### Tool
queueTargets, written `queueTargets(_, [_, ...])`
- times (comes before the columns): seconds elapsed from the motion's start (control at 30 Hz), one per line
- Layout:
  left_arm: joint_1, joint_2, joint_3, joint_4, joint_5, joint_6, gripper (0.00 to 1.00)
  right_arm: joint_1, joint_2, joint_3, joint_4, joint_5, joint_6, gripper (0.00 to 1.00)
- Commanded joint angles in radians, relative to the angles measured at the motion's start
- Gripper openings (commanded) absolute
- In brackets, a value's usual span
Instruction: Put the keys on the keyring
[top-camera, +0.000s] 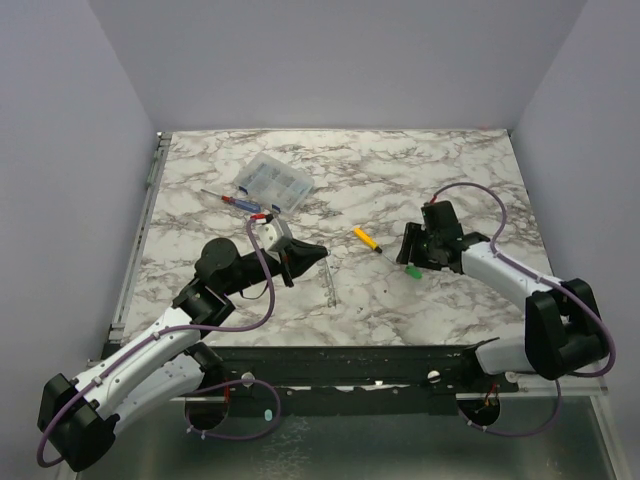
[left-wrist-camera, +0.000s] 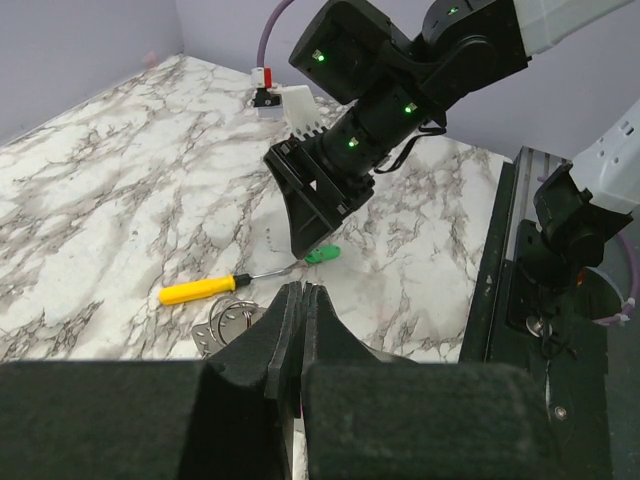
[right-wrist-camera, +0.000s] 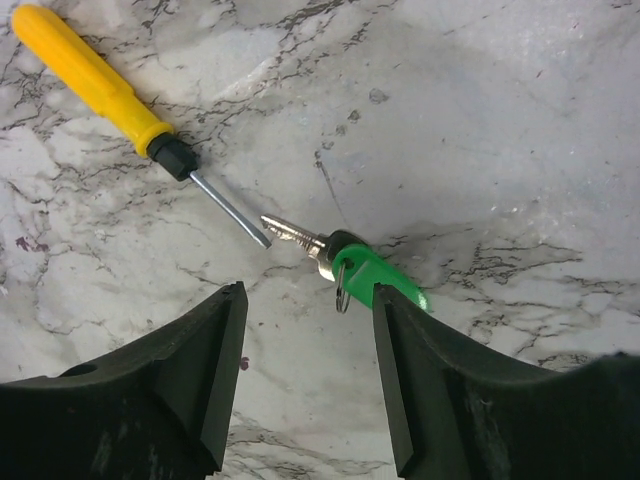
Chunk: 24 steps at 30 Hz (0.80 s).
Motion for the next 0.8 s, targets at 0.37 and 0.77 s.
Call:
queueTargets(0.37, [-0.005,-0.003,0.044,0.014,-0.028,0.019,0.0,0.058,-0.024,-0.006,-0.054,0.146,0.037,0.38])
queueTargets(0.77, [-0.009,-0.005,0.045,0.006,-0.032,0.026,0.0,0.058,0.062,-0.001,-0.024,0.137,0.027,0.21])
